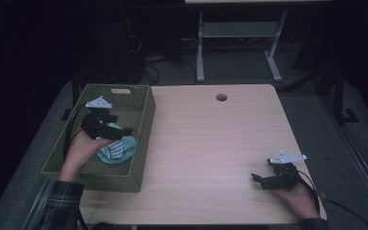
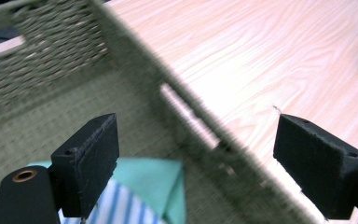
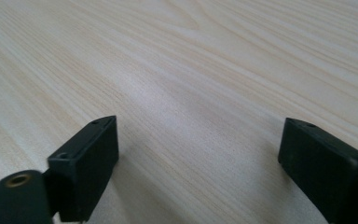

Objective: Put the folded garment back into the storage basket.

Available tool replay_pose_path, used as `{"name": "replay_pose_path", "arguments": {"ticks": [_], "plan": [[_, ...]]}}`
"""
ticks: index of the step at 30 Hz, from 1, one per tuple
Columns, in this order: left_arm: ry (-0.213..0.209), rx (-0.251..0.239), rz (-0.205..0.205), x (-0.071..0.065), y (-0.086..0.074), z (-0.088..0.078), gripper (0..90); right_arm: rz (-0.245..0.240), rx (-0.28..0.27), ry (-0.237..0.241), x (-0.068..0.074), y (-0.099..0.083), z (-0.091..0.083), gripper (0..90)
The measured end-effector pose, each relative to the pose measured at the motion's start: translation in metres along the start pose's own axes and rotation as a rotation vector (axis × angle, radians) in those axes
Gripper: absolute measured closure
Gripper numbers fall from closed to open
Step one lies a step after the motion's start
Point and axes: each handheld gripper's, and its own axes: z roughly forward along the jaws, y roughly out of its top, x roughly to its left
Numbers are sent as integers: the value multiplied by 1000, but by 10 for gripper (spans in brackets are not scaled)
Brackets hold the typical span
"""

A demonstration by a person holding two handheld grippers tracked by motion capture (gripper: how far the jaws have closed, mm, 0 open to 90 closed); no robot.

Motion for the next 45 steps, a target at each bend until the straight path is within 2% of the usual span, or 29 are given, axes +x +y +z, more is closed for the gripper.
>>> {"name": "replay_pose_path", "arguments": {"ticks": [2,5,13,21,24,29,34,38,45], "plan": [[-21,-16,4,-8,5,4,136,1,5,-4,0,0,0,87],[-41,-12,26,-18,12,10,132,10,20,-12,0,1,2,27],[-81,-26,74,-45,26,23,128,16,23,-18,0,1,2,18],[-127,-39,97,-71,34,43,128,16,24,-17,0,1,2,18],[-134,-44,122,-82,34,52,128,15,24,-17,0,1,2,18],[-153,-22,141,-101,34,71,128,15,24,-17,0,1,2,17],[-166,-26,150,-119,31,87,129,15,23,-17,0,1,2,18],[-182,-36,150,-131,24,100,129,16,24,-17,0,1,2,18],[-193,10,169,-149,5,126,131,16,24,-16,0,1,2,18]]}}
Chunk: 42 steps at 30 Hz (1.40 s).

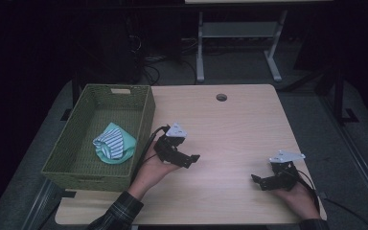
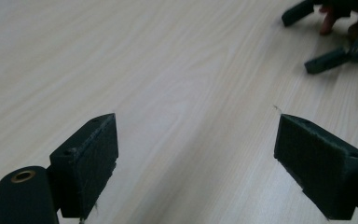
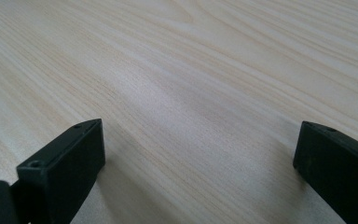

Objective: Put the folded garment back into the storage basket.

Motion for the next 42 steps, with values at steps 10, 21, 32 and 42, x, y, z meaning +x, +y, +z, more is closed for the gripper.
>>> {"name": "replay_pose_path", "arguments": {"ticks": [10,21,32,42], "plan": [[-2,51,24,-9,-24,28,132,-1,0,2,0,0,0,18],[20,106,43,-12,-41,49,131,-5,0,6,0,0,0,18],[38,121,51,-13,-47,57,127,-6,0,8,0,0,0,18],[24,30,66,-10,-58,57,124,-5,0,9,1,0,0,18]]}}
